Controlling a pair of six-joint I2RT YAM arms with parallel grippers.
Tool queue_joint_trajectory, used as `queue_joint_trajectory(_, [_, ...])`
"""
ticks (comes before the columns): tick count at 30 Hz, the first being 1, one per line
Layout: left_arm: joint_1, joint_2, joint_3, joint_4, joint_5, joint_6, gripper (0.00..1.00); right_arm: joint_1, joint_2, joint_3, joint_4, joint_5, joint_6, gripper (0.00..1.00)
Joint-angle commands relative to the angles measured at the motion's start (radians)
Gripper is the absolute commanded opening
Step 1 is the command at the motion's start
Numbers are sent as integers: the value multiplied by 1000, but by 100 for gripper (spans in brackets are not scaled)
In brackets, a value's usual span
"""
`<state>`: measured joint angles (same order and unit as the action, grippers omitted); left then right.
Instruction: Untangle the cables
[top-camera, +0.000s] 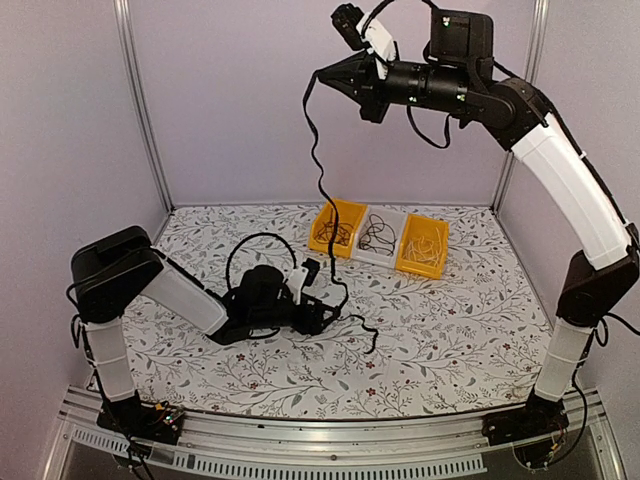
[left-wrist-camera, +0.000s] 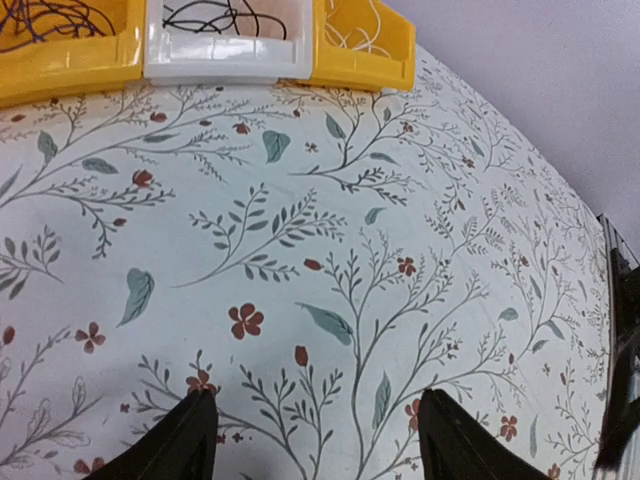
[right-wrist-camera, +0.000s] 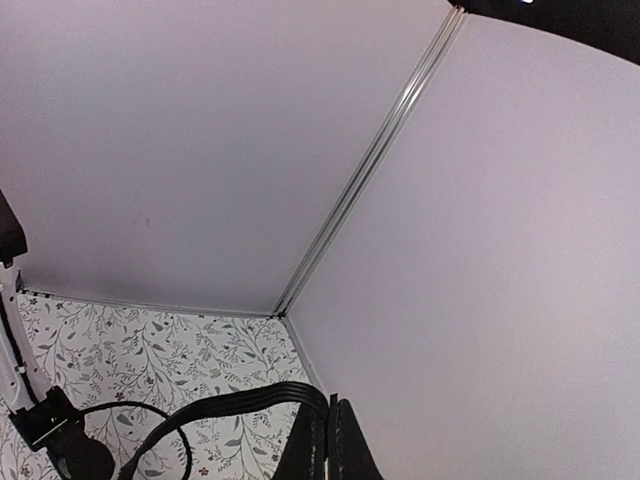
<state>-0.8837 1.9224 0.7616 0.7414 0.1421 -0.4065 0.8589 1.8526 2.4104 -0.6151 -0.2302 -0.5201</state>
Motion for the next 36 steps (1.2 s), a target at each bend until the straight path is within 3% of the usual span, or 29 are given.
queue_joint_trajectory(1, [-2, -3, -51, 12, 20, -47, 72, -25, -87, 39, 185, 100, -61, 0])
queue_joint_trajectory(14, [-3, -150, -104, -131, -73, -76, 77, -227, -63, 23, 334, 192, -88, 0])
queue_joint_trajectory(24, [-8, -221, -137, -210, -84, -71, 78, -366, 28, 27, 437, 166, -30, 0])
queue_joint_trajectory(36, [-21, -228, -118, -257, -89, -54, 78, -477, 176, -38, 356, 105, 65, 0])
